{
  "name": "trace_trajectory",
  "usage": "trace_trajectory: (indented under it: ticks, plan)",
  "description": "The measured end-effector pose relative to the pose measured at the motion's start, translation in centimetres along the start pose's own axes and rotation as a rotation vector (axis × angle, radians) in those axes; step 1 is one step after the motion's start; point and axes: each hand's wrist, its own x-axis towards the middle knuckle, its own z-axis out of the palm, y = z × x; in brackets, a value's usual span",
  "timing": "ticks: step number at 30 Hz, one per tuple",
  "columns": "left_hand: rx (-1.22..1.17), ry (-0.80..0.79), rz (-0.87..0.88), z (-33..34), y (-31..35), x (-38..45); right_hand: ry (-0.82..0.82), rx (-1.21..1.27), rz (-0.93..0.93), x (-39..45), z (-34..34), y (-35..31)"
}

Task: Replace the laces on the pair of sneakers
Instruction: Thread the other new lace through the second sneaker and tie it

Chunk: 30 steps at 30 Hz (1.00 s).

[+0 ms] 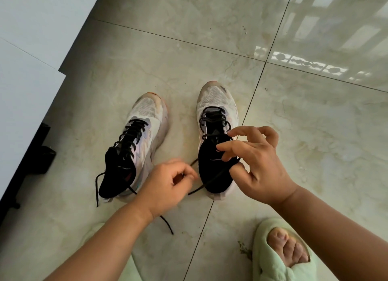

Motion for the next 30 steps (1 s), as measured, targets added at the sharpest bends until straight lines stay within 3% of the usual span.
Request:
trace_trajectory:
  ticks: [3, 6, 11, 16, 18, 22, 27, 30]
  plan:
    - [0.040, 0.170, 0.223, -1.9, 1.8, 0.4, 0.087, 0.100, 0.066, 0.5, -0.5, -0.5]
    - [0.140, 0.222, 0.383, -3.3, 3.9, 1.6, 0.111, 0.152, 0.050, 2.2, -0.9, -1.3]
    - [0.213, 0.288, 0.435, -4.0, 5.5, 3.6, -0.120, 0.269, -0.068, 4.2, -1.5, -1.5]
    - [0.217, 0.299, 0.489, -4.6, 5.7, 4.5, -0.170, 0.588, 0.139, 4.3, -1.0, -1.4]
    - [0.150, 0.349, 0.449, -4.7, 5.6, 4.6, -0.092, 0.607, 0.190, 4.6, -0.8, -1.4]
    - [0.162, 0.478, 0.348, -5.2, 4.0, 4.9, 0.162, 0.378, 0.269, 5.3, -0.9, -0.5]
    - [0.211, 0.503, 0.184, -5.5, 1.1, 4.4, 0.303, 0.213, 0.460, 4.9, -0.7, 0.9]
    - [0.173, 0.516, 0.066, -5.6, -0.1, 3.8, 0.366, 0.242, 0.584, 4.8, -0.6, 1.2]
